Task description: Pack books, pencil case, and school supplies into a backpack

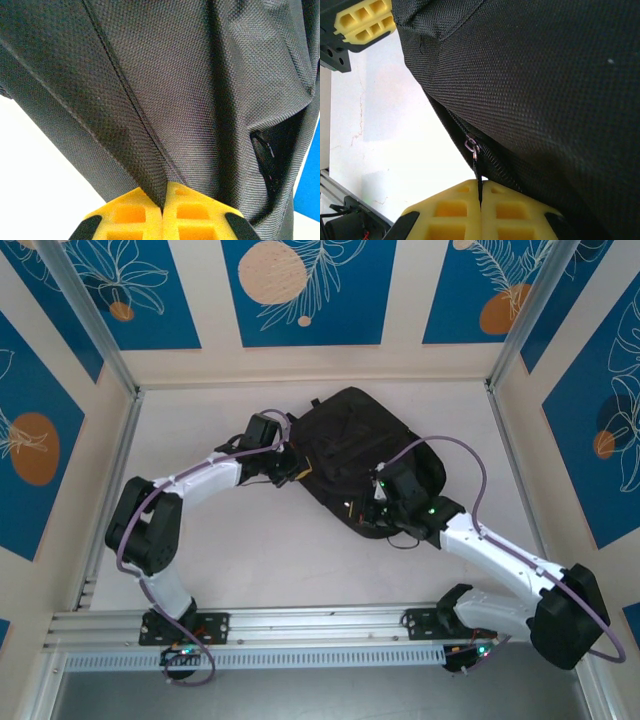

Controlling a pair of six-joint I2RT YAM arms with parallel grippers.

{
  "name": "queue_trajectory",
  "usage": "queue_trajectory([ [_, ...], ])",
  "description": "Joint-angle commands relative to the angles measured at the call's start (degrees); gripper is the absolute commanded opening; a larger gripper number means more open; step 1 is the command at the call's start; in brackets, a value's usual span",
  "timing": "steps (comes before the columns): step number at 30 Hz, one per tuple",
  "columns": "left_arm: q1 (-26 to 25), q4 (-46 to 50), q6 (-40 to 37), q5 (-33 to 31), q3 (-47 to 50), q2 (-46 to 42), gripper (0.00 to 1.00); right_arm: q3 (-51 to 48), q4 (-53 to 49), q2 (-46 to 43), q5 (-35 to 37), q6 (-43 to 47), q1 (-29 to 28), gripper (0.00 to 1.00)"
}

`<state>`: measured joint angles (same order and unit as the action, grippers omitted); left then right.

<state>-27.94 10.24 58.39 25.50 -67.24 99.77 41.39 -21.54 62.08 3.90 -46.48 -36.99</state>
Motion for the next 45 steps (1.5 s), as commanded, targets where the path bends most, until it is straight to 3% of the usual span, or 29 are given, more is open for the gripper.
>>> queue_trajectory([
  [1,2.11,1.61,-1.17,-5.38,0.17,-2.56,0.0,-1.05,-7.93,-3.16,2.22,1.71,0.34,0.0],
  [11,2.42,4.37,-3.77,-6.92,-1.39,-2.96,0.0,1.27,-13.1,-4.55,1.54,8.97,0.65,0.0],
  [14,2.37,5.44,-4.98,-7.54,-2.0,-3.16,0.0,4.56,-15.18,-2.09,-1.76,11.06,1.03,0.0],
  [22,2.45,7.45,-5.88,-9.97,-2.12,-3.92,0.0,13.05,-27.47,6.06,-0.1,10.63,1.73,0.0],
  [29,2.98,9.67,-6.27,-12.47,-2.44,-4.62,0.0,12.58,-29.8,1.68,2.06,12.17,2.28,0.0],
  [34,3.0,11.23,-8.22,-13.46,-3.91,-5.21,0.0,12.56,-29.88,1.46,-2.02,14.23,1.99,0.0],
  [37,3.07,13.29,-10.56,-14.31,-6.23,-5.18,0.0,13.07,-27.89,3.58,-5.13,13.47,0.08,0.0],
  [43,3.12,23.13,-16.77,-13.05,-17.38,-1.33,0.0,15.38,-12.13,13.36,-12.88,3.21,-6.2,0.0],
  [45,3.4,27.17,-17.9,-13.14,-20.18,-0.91,0.09,17.8,-7.86,18.12,-14.32,0.02,-7.56,0.0],
])
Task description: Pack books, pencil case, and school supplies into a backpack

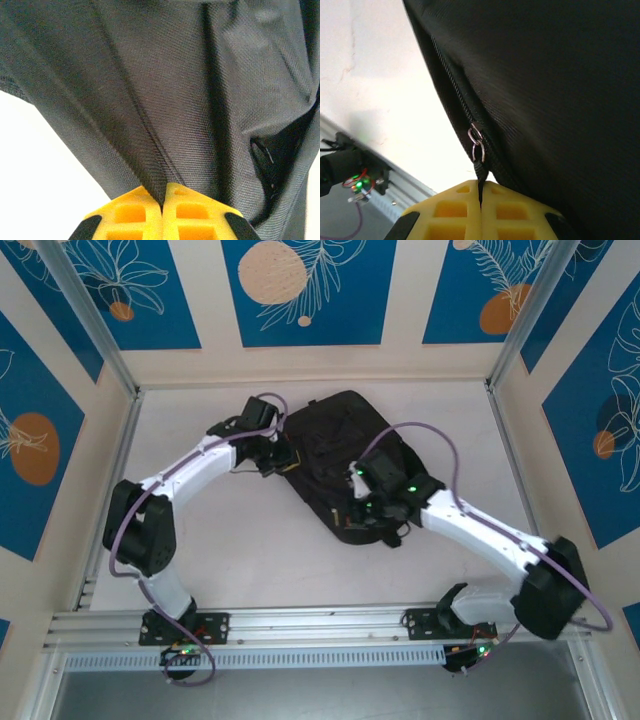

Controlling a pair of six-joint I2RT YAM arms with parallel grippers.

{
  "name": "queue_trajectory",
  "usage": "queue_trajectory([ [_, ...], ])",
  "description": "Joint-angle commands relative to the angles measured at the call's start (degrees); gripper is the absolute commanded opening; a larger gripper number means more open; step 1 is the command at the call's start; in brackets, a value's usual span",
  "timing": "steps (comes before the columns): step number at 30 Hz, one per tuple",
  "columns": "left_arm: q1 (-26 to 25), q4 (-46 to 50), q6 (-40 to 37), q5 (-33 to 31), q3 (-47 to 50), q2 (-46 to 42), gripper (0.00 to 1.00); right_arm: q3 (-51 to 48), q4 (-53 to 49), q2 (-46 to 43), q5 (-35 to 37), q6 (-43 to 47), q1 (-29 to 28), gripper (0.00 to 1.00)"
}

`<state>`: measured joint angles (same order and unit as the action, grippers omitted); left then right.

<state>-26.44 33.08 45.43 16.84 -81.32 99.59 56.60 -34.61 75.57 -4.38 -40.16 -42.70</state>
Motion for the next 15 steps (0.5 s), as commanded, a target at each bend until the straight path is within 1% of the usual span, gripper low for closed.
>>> queue_trajectory([
  [1,2.0,5.49,-5.32,-4.76,-6.28,-1.42,0.16,3.6,7.69,6.98,-6.9,-7.94,-2.4,0.0],
  [2,2.02,6.1,-5.54,-5.03,-5.74,-2.57,0.23,4.55,10.27,9.1,-7.93,-9.22,-2.8,0.0],
  [4,2.15,7.32,-5.87,-5.71,-3.91,-5.08,0.32,7.18,12.79,12.55,-8.79,-10.54,-3.38,0.0],
  [6,2.27,8.48,-5.95,-5.99,-1.41,-7.73,0.37,10.03,12.82,15.1,-8.59,-10.92,-3.67,0.0],
  [10,2.28,7.44,-4.23,-2.09,6.33,-12.49,0.39,10.37,13.11,16.39,-7.51,-11.6,-3.37,0.0],
  [13,2.14,3.54,-1.1,3.01,12.46,-14.22,0.38,8.94,13.52,15.89,-7.73,-12.04,-2.77,0.0],
  [15,1.39,1.78,0.47,4.3,14.89,-14.64,0.36,8.01,13.47,15.0,-7.46,-11.81,-2.49,0.0],
])
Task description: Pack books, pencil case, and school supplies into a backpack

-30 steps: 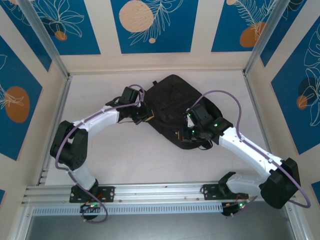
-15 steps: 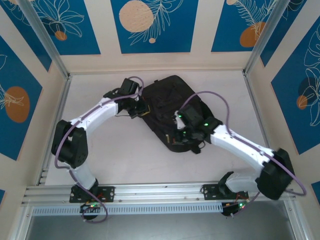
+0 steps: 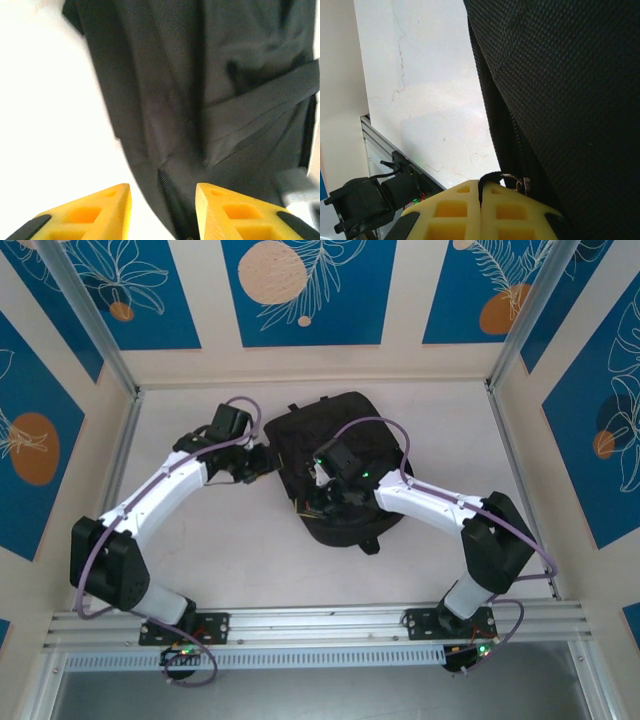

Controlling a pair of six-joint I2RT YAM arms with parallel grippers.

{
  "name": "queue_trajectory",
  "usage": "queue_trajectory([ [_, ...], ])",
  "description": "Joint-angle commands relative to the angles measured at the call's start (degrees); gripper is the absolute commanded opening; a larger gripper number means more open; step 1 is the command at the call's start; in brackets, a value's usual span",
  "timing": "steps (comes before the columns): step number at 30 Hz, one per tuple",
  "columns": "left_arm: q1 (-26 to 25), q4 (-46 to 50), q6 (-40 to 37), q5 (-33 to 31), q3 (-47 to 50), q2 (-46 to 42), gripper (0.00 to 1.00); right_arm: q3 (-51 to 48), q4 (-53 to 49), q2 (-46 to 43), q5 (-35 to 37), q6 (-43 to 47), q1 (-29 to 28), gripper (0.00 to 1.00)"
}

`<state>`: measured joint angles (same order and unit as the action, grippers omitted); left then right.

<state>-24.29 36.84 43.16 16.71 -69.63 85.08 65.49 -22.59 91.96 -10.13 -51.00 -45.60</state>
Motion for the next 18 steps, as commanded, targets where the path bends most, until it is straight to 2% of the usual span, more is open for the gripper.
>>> queue_trajectory([
  [1,-1.57,-2.81,3.19,4.56,4.06,-0.17,0.36,-1.34,1.04,-1.99,-1.04,-0.68,0.38,0.0],
  [6,-4.8,-4.22,4.05,3.71,4.82,1.28,0.35,-4.17,0.96,-4.37,-0.17,-0.63,0.94,0.0],
  [18,-5.76,-5.97,4.55,3.9,6.2,2.28,0.27,-7.17,3.32,-5.39,-1.83,-1.81,2.7,0.0],
])
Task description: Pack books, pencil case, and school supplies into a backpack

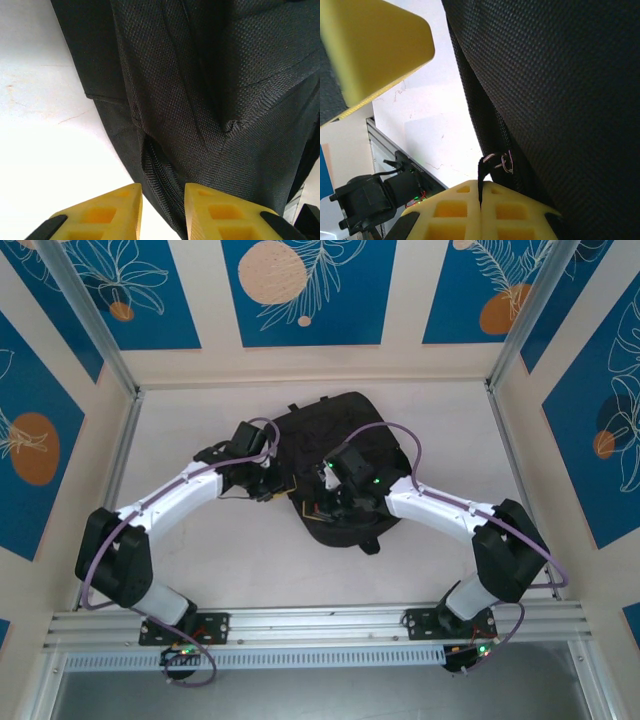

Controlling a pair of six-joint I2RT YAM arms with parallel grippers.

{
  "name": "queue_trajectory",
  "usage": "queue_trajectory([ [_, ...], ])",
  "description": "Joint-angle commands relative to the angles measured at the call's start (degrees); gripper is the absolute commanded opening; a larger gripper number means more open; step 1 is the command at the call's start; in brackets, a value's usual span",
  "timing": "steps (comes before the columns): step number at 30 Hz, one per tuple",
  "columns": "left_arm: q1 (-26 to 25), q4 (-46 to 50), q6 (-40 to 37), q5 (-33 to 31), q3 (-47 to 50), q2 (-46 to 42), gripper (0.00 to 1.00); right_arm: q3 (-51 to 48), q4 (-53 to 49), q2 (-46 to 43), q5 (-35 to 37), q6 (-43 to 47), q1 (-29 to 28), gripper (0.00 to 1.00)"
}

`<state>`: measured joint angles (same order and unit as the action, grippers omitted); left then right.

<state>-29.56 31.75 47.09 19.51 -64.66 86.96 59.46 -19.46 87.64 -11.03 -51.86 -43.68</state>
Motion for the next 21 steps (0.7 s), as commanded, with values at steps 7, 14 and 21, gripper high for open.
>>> queue_trajectory([
  [7,-0.68,-2.59,2.33,1.67,4.88,-0.57,0.31,-1.89,1.25,-0.88,-1.44,-1.67,0.88,0.0],
  [14,-0.86,-4.46,3.43,2.19,3.8,1.55,0.33,-1.45,1.23,-0.4,-2.26,-1.36,0.72,0.0],
  [21,-0.88,-5.67,4.1,3.08,3.74,0.46,0.31,-1.67,1.18,-0.37,-2.86,-1.47,0.73,0.0],
])
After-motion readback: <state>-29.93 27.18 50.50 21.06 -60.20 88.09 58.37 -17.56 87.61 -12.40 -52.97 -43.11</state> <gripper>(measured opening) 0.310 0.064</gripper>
